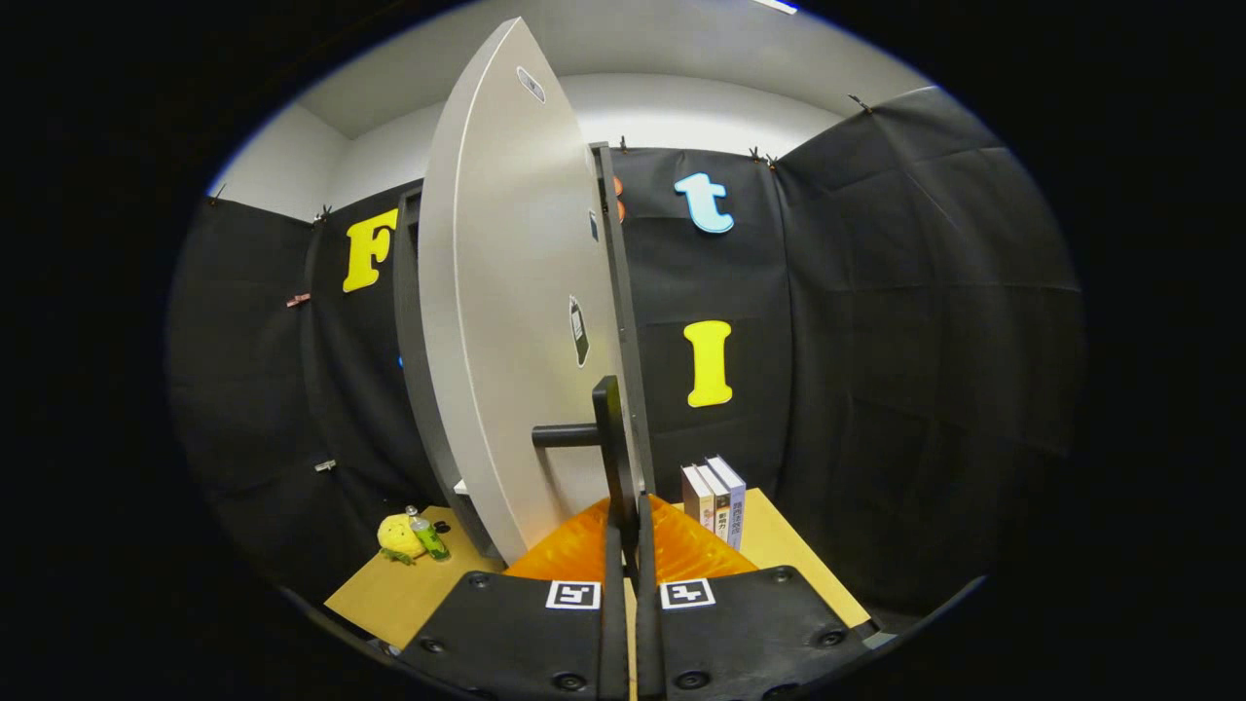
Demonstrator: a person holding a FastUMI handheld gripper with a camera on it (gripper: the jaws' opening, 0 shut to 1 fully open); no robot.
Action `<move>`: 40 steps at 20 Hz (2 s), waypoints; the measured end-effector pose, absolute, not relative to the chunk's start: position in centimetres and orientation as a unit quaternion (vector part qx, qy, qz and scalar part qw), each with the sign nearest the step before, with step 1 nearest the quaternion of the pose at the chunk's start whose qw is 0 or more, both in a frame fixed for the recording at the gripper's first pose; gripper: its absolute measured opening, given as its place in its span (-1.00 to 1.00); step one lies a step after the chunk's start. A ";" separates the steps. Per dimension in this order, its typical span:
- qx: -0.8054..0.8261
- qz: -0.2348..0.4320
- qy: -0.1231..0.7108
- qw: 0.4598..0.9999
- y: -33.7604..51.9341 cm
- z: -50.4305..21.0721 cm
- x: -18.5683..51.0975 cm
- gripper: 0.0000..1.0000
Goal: Open the shoe cabinet door, grab the shoes and put them into the shoe cabinet, then close the shoe cabinet door.
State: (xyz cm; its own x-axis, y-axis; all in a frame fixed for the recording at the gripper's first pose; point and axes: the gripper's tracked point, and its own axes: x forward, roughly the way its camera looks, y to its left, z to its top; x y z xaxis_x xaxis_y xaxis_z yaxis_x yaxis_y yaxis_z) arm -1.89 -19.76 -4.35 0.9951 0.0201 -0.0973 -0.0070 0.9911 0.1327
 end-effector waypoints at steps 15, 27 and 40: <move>0.061 -0.029 0.002 0.998 -24.6 -1.9 -6.4 -0.86; 0.041 0.061 -0.012 0.997 -11.1 0.8 -9.2 0.95; 0.050 0.111 0.236 0.964 0.8 -22.5 -7.5 0.97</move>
